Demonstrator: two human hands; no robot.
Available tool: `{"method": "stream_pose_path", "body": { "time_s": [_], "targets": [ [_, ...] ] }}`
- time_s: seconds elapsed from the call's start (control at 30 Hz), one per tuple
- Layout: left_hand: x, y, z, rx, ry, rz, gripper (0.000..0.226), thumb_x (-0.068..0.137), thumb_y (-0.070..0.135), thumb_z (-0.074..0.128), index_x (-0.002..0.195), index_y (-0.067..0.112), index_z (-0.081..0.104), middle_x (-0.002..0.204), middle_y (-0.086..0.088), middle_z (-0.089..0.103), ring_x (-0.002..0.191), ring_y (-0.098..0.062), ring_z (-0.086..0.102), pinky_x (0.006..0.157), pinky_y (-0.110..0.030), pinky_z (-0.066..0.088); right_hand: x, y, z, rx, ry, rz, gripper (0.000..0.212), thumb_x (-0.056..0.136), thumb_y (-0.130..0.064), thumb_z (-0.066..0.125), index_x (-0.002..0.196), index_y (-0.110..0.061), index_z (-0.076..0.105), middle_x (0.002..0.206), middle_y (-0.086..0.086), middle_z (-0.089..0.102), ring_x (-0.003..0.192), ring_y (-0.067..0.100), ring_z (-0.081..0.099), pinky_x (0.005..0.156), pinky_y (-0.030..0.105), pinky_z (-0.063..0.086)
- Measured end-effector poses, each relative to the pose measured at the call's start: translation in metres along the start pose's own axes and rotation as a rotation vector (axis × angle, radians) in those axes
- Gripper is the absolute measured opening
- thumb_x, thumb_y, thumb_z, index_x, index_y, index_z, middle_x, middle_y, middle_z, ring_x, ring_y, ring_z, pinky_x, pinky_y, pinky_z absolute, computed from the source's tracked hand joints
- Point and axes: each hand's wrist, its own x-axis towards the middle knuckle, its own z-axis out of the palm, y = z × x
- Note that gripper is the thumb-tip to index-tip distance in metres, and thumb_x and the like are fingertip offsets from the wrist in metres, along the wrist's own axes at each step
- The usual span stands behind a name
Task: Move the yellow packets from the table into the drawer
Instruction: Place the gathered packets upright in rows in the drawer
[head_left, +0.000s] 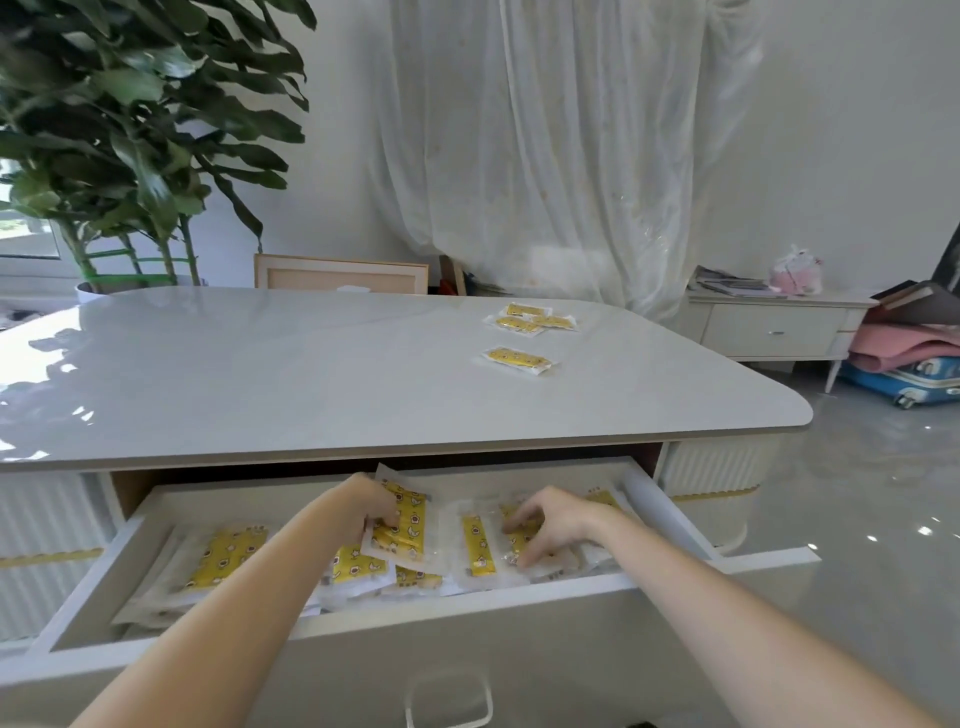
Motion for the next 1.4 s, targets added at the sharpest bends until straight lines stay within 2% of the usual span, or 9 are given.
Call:
{"method": "stream_pose_path", "body": {
  "time_s": [0.07,0.17,0.33,0.53,0.7,0.87,0.97,1.2,1.4],
  "targets": [
    [0.003,-0.007,-0.001,-0.019,-0.037,0.0,0.062,0.075,-0.014,0.066,0.131,-0.001,0.042,0.119,-0.018,0.056,0.102,-0.028,0.06,0.095,-0.046,0.051,0.0,-0.001,0.002,-0.103,-0.026,-0.021,0.066,0.068,-0.019,0.085,0.128,-0.027,0.06,0.142,-0.006,0.05,0.13,0.017,0.046,0.106,0.031,0.04],
    [-0.004,-0.013,0.001,0.078,0.006,0.06,0.074,0.074,-0.011,0.07,0.139,0.002,0.036,0.126,-0.016,0.05,0.109,-0.029,0.054,0.095,-0.035,0.05,-0.003,-0.005,0.004,-0.313,-0.049,-0.054,0.079,0.07,-0.02,0.083,0.139,-0.032,0.047,0.143,0.001,0.038,0.134,0.023,0.037,0.108,0.037,0.037],
    [-0.009,-0.017,0.009,0.534,0.101,0.215,0.093,0.074,0.017,0.078,0.147,0.007,0.021,0.151,-0.015,0.024,0.138,-0.029,0.032,0.109,-0.033,0.036,-0.004,-0.005,0.012,-0.534,-0.076,-0.041,0.091,0.074,-0.018,0.077,0.146,-0.043,0.025,0.146,0.007,0.025,0.138,0.03,0.019,0.111,0.05,0.029],
    [-0.02,-0.019,0.025,0.86,0.033,0.451,0.09,0.063,0.052,0.078,0.139,0.036,0.033,0.139,-0.006,0.022,0.133,-0.029,0.018,0.111,-0.041,0.026,-0.005,-0.011,0.015,-0.565,-0.006,-0.073,0.091,0.071,-0.026,0.082,0.144,-0.042,0.03,0.145,0.005,0.026,0.136,0.027,0.02,0.107,0.05,0.036],
    [-0.021,-0.023,0.031,1.187,-0.032,0.521,0.095,0.071,0.04,0.077,0.146,0.04,0.019,0.138,-0.008,0.022,0.13,-0.03,0.022,0.107,-0.042,0.03,-0.007,-0.012,0.014,-0.573,0.059,-0.066,0.09,0.064,-0.044,0.084,0.141,-0.043,0.036,0.141,0.007,0.027,0.134,0.029,0.023,0.1,0.047,0.043],
    [-0.018,-0.026,0.029,1.277,-0.048,0.473,0.094,0.074,0.038,0.076,0.148,0.034,0.017,0.144,-0.011,0.022,0.135,-0.033,0.021,0.109,-0.05,0.032,-0.01,-0.015,0.018,-0.488,0.032,-0.103,0.074,0.065,-0.031,0.085,0.121,-0.034,0.037,0.124,0.004,0.048,0.105,0.024,0.053,0.078,0.037,0.049],
    [-0.018,-0.028,0.03,1.294,-0.047,0.475,0.092,0.075,0.041,0.074,0.148,0.033,0.019,0.144,-0.01,0.023,0.135,-0.032,0.022,0.108,-0.049,0.033,-0.01,-0.015,0.021,-0.452,-0.026,-0.097,0.06,0.068,-0.027,0.082,0.11,-0.027,0.039,0.109,0.004,0.055,0.087,0.021,0.053,0.068,0.033,0.046],
    [-0.023,-0.03,0.033,1.296,-0.036,0.489,0.089,0.076,0.045,0.071,0.148,0.031,0.02,0.144,-0.009,0.024,0.135,-0.031,0.023,0.108,-0.049,0.032,-0.014,-0.016,0.023,-0.502,-0.018,-0.098,0.038,0.073,-0.033,0.077,0.094,-0.02,0.048,0.098,-0.003,0.052,0.077,0.014,0.044,0.056,0.025,0.034],
    [-0.028,-0.025,0.032,1.253,-0.045,0.496,0.092,0.076,0.05,0.069,0.149,0.034,0.016,0.147,-0.008,0.021,0.138,-0.031,0.02,0.11,-0.052,0.029,-0.018,-0.018,0.02,-0.429,-0.008,-0.107,0.04,0.07,-0.04,0.08,0.093,-0.021,0.053,0.104,-0.001,0.059,0.086,0.016,0.053,0.066,0.028,0.042]
  ]
}}
